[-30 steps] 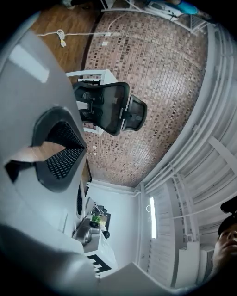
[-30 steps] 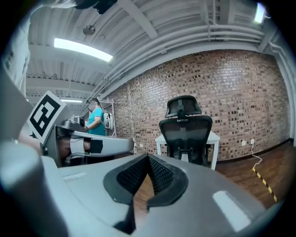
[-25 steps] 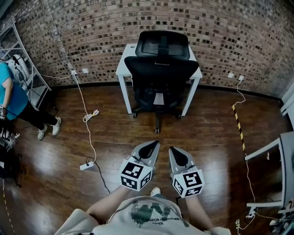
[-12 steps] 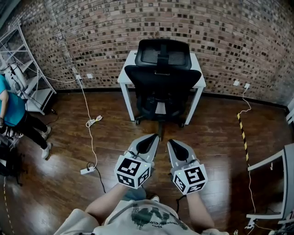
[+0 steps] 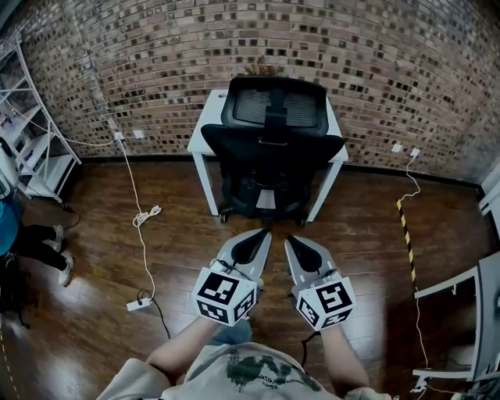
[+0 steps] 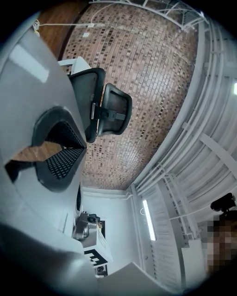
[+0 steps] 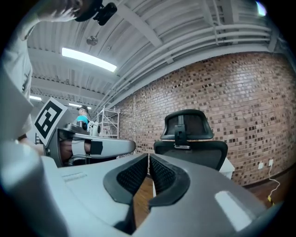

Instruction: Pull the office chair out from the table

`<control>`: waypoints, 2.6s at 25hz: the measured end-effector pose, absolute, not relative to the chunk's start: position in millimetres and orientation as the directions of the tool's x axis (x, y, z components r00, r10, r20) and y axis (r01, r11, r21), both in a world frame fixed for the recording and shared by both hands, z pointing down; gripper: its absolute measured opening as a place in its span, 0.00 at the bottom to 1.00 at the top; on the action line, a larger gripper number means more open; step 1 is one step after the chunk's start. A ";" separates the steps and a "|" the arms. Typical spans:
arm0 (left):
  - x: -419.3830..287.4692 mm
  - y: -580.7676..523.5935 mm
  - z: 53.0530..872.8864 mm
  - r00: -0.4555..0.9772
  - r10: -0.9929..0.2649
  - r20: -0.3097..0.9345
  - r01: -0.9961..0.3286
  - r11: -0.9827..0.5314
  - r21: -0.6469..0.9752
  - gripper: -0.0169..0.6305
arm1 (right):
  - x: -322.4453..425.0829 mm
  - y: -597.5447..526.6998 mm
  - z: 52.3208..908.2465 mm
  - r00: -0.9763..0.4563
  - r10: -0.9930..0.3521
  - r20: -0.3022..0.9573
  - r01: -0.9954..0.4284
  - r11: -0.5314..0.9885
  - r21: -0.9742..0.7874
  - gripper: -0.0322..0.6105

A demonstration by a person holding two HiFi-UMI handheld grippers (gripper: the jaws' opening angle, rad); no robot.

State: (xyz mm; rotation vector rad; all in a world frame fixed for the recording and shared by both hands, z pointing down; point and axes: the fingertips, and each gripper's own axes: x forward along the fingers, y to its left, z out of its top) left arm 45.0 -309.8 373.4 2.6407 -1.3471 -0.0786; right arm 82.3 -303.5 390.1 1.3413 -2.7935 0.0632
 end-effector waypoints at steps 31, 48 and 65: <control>-15.2 -508.4 331.4 0.650 -0.758 -0.053 -0.740 -0.648 0.183 0.05 | 69.9 -533.9 291.8 -0.608 -0.791 -0.067 -0.792 0.599 0.115 0.13; 17.6 -569.1 345.5 0.559 -0.828 -0.033 -0.813 -0.556 0.174 0.05 | 55.9 -652.3 282.9 -0.876 -0.483 0.022 -0.483 0.875 -0.030 0.38; -10.9 -574.5 358.1 0.471 -0.882 0.000 -0.864 -0.461 0.201 0.05 | 11.1 -654.9 275.0 -0.928 -0.372 0.017 -0.371 0.928 0.035 0.18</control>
